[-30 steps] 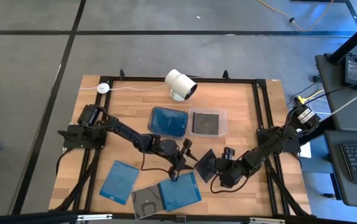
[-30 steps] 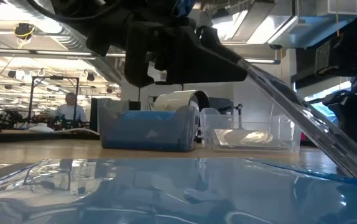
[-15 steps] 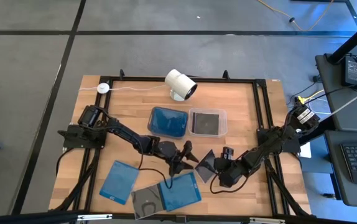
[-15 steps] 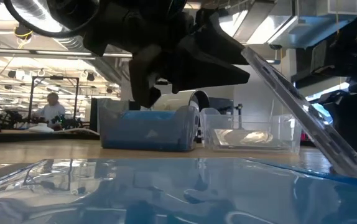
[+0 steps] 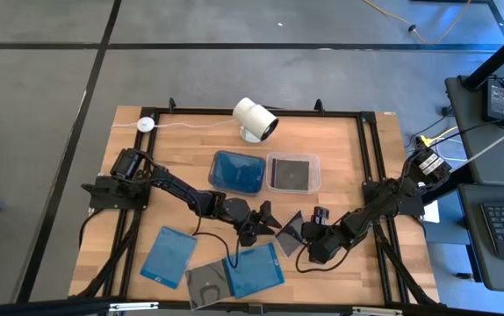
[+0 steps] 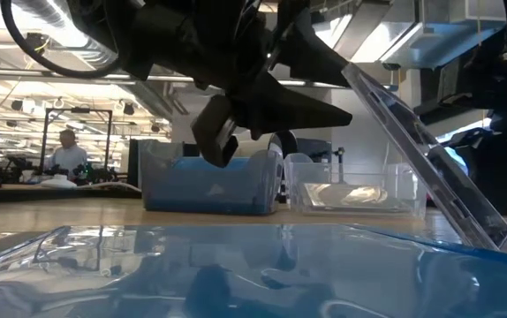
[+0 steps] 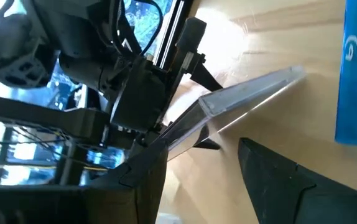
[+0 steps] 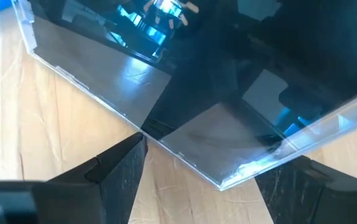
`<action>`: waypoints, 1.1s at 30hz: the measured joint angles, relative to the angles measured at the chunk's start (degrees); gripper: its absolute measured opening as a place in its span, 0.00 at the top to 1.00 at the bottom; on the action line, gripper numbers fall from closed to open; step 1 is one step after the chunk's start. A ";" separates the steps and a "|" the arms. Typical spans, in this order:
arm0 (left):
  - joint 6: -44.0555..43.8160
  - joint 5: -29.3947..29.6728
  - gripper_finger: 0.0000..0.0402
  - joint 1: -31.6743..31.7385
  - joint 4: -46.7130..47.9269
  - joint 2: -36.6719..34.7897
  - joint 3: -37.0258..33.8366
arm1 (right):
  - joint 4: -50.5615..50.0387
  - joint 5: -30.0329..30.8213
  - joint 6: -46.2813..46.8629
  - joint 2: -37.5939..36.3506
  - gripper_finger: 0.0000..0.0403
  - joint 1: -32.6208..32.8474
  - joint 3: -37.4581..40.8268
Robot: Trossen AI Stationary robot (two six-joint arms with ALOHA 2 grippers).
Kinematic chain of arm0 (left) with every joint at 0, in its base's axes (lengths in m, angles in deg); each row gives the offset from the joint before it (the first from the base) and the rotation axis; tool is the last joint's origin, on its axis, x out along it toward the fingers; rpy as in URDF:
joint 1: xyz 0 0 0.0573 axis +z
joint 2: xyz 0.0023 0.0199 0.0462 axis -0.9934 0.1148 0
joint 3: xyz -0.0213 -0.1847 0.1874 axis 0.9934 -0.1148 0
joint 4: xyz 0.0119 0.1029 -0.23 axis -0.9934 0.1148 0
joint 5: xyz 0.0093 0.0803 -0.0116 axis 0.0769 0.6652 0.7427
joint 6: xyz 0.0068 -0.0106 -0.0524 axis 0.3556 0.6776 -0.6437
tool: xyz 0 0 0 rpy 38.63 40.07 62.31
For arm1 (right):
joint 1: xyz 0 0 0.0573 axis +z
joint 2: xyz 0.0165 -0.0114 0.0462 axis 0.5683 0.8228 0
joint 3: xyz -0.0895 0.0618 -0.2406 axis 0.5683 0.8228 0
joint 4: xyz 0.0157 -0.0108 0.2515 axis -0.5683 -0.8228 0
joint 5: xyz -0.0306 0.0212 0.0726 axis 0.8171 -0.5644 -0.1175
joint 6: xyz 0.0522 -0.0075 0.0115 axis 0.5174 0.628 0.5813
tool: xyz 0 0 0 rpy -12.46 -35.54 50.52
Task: Pick & place jewel cases by type
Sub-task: Put the right black cd case into the transparent bin
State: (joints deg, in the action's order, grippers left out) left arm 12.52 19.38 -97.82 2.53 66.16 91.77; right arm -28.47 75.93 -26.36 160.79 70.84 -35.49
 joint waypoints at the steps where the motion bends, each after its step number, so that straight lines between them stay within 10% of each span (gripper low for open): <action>1: 0.81 0.17 0.52 0.00 -0.19 0.00 -0.04 | -0.05 -0.02 0.00 0.00 0.30 0.00 0.00; 23: 16.72 -2.02 0.52 -0.28 0.97 0.07 -0.09 | 0.11 -0.03 0.02 0.00 0.30 0.00 0.04; 33: 18.78 -1.80 0.69 -0.28 3.46 0.04 -0.09 | 0.15 -0.15 0.09 -0.02 0.30 0.04 0.07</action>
State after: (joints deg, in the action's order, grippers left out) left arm 31.31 17.58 -98.11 5.99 66.21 91.68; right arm -28.32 75.78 -26.27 160.76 70.88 -35.42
